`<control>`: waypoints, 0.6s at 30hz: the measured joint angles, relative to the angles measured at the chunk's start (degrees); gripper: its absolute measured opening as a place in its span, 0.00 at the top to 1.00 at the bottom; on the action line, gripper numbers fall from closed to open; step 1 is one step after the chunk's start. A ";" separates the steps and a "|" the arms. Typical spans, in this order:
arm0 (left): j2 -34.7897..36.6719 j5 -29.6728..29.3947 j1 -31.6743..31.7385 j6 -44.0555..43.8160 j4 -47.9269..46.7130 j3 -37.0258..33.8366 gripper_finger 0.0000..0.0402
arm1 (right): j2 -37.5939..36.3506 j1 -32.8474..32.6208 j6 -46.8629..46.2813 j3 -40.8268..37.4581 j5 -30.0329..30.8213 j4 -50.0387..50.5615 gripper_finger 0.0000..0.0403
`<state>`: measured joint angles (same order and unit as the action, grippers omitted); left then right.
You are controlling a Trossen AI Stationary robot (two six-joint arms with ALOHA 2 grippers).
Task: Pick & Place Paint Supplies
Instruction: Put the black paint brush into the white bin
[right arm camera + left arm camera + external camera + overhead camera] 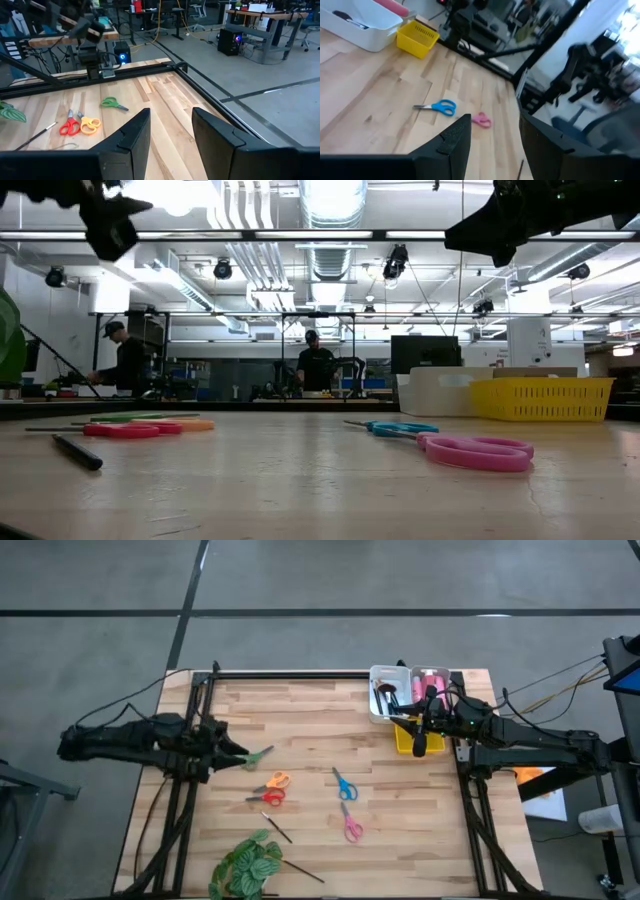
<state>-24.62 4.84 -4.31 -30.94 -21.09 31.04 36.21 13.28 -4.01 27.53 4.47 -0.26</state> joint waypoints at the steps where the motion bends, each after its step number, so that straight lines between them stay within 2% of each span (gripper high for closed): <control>1: -1.94 -1.57 -1.94 0.61 -0.71 1.66 0.58 | 0.00 0.00 0.00 0.00 0.00 0.00 0.64; 6: -11.65 -12.49 -13.35 3.04 -1.65 8.65 0.58 | 0.00 0.00 0.00 0.00 0.00 -0.01 0.64; 14: -27.40 -39.20 -37.99 3.49 -1.95 17.96 0.58 | -0.02 0.00 0.00 0.00 0.00 0.01 0.64; 18: -35.62 -47.10 -46.75 -0.36 -3.39 22.31 0.58 | -0.02 0.00 0.00 0.00 0.00 -0.01 0.64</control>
<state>-60.24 -42.25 -51.07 -31.30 -24.48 53.35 36.18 13.28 -4.01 27.53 4.47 -0.27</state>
